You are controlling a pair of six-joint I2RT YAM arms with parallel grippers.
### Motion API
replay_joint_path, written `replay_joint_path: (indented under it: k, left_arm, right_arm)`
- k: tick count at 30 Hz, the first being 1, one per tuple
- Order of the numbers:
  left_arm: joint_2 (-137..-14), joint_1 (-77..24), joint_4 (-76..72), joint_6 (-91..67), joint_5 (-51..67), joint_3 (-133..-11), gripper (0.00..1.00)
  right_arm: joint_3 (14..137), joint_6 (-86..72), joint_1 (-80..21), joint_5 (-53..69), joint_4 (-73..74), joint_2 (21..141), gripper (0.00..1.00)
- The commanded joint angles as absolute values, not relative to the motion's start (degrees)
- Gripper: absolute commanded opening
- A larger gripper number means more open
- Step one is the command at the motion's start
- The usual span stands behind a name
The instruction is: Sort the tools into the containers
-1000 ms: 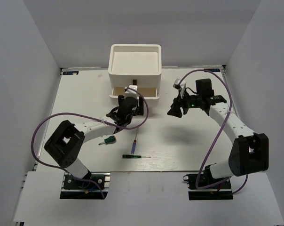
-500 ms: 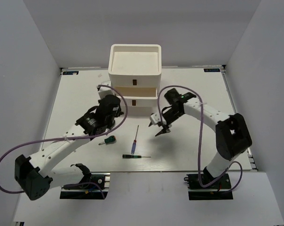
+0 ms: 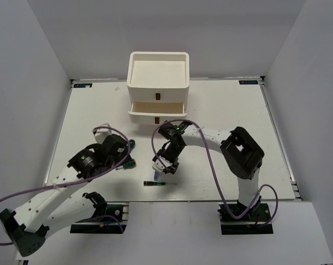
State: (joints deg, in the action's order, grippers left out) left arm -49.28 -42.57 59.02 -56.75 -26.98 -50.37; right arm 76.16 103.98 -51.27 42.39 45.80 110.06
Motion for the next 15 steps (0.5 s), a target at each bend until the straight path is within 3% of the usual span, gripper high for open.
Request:
replay_joint_path:
  k: [1, 8, 11, 12, 15]
  left_arm:
    - [-45.4, -42.8, 64.9, -62.5, -27.5, -49.2, 0.71]
    - [-42.5, -42.8, 65.6, -64.5, -25.8, -47.2, 0.71]
    - [-43.2, -42.8, 65.0, -64.5, -25.8, -47.2, 0.71]
    - [-43.9, -42.8, 64.4, -64.5, -25.8, -47.2, 0.71]
    - [-45.4, -42.8, 63.0, -65.6, -25.8, -46.7, 0.71]
  right_arm:
    - [79.3, 104.5, -53.1, 39.6, 43.7, 112.4, 0.62]
    - [84.1, 106.8, -55.6, 35.0, 49.0, 117.2, 0.55]
    - [85.4, 108.3, -55.9, 33.0, 51.9, 119.1, 0.44]
    - [86.1, 108.9, -55.9, 32.5, 53.2, 119.4, 0.34]
    - [86.7, 110.0, -55.6, 32.1, 57.3, 119.7, 0.20]
